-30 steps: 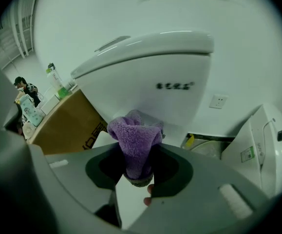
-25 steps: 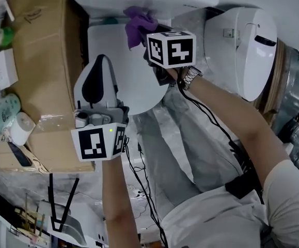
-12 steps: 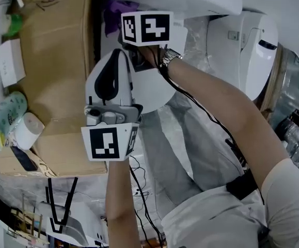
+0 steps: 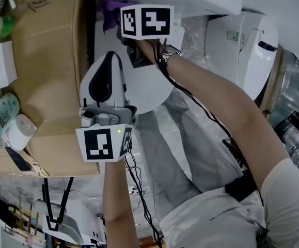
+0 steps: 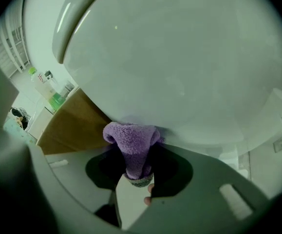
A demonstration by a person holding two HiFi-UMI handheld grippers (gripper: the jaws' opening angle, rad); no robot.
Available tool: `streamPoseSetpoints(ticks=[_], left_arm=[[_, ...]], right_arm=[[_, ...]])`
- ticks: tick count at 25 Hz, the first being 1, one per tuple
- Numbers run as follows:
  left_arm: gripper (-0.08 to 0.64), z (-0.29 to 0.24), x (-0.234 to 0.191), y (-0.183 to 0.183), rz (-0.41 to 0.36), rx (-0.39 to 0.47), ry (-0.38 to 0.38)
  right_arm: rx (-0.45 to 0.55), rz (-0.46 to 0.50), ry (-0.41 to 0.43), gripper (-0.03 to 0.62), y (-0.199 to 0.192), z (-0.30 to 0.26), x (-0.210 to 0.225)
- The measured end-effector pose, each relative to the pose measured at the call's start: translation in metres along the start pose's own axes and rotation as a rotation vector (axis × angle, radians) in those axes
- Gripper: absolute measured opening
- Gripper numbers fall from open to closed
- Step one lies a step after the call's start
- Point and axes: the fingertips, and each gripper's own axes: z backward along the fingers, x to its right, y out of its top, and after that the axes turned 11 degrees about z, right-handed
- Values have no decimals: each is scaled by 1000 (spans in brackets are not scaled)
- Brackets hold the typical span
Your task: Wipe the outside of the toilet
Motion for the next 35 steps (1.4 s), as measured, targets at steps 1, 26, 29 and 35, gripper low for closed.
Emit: streamPoseSetpoints(ticks=[1, 26, 29, 35], left_arm=[[6, -1, 5, -2, -5, -1, 0], [5, -44, 104, -60, -6, -3, 15], [6, -44, 99, -61, 0, -3, 26], [6, -45, 81, -59, -12, -15, 34]], right_arm=[[1, 5, 4, 137, -1, 4, 5], [-25, -10, -143, 140, -71, 113, 220], [-32, -1, -187, 140, -76, 119, 243], [-26, -34, -262, 138, -84, 125, 265]])
